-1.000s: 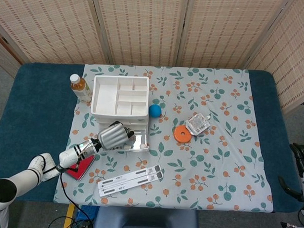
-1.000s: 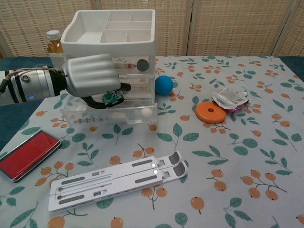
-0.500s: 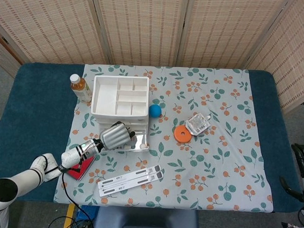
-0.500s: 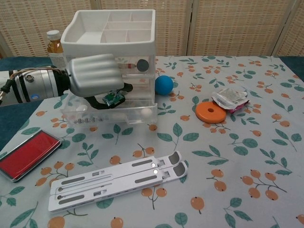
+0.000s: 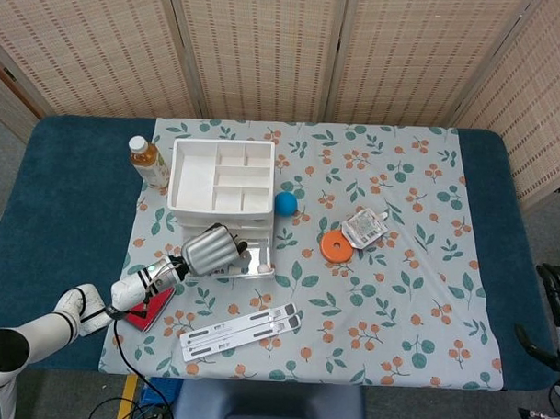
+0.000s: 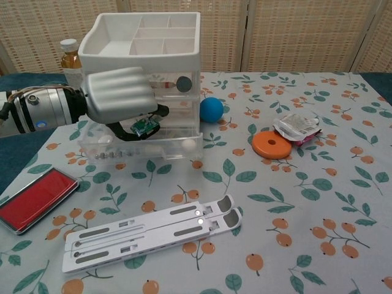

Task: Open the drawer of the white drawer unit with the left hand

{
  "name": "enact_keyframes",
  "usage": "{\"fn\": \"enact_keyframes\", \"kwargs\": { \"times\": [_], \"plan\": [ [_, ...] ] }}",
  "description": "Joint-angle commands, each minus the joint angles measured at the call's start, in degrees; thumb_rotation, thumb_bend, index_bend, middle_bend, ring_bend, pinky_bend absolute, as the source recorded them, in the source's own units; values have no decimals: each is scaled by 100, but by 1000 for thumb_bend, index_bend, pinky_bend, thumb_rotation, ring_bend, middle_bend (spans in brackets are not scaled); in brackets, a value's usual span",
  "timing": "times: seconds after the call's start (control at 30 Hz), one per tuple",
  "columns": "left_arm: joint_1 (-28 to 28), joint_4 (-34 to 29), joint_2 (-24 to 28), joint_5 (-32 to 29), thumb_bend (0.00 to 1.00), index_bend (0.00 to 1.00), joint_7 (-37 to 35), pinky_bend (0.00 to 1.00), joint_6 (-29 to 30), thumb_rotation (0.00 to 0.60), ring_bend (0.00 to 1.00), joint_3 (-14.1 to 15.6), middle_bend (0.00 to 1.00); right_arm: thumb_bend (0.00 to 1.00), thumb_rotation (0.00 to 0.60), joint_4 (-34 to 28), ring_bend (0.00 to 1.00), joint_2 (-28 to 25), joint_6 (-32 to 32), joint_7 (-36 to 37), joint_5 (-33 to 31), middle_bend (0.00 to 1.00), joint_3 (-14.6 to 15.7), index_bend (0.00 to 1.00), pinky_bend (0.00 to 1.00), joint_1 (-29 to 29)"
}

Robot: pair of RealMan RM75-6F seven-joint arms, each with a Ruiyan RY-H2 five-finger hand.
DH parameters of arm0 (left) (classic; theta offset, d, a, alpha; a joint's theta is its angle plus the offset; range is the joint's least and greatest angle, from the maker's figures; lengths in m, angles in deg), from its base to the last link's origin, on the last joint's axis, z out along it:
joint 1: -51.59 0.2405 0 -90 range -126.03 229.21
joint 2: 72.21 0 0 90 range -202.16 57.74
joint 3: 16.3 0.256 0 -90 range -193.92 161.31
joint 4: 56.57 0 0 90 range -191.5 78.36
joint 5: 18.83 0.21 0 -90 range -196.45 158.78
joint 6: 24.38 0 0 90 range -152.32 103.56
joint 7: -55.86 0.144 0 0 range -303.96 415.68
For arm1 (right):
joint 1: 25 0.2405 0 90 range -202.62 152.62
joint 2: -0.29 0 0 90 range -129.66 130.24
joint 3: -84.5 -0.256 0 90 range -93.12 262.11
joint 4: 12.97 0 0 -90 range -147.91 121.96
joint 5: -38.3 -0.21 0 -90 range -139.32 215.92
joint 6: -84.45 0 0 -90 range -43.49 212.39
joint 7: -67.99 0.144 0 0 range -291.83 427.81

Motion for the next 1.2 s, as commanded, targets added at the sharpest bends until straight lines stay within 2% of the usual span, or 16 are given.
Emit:
{"fn": "enact_keyframes", "kwargs": {
  "times": [0.03,0.3,0.53,0.83,1.07,1.2],
  "plan": [
    [38,-45,42,-30,213,514,1,1000,44,600,1000,-17,926,315,600,-4,0,-2,-6,-1,8,57,0,9,54,-1],
    [242,-367,332,-112,212,521,44,1000,289,600,1000,-50,926,315,600,-29,0,-13,-11,-13,63,57,-3,10,54,20],
    [478,-763,710,-42,213,522,118,1000,581,600,1000,40,926,315,600,-37,0,-3,-23,-16,129,57,6,10,54,35],
    [1037,-1458,1286,-43,213,522,138,1000,1174,600,1000,143,926,315,600,-61,0,-6,9,-27,220,57,-1,10,54,105],
    [1606,-1708,1571,-316,213,522,-155,1000,1532,600,1000,159,924,315,600,-63,0,0,25,-19,255,57,-2,10,54,142],
    [1888,-1788,1633,-614,213,521,-535,1000,1515,600,1000,143,923,315,600,-73,0,-1,13,-23,282,57,-4,9,54,155]
  ]
}}
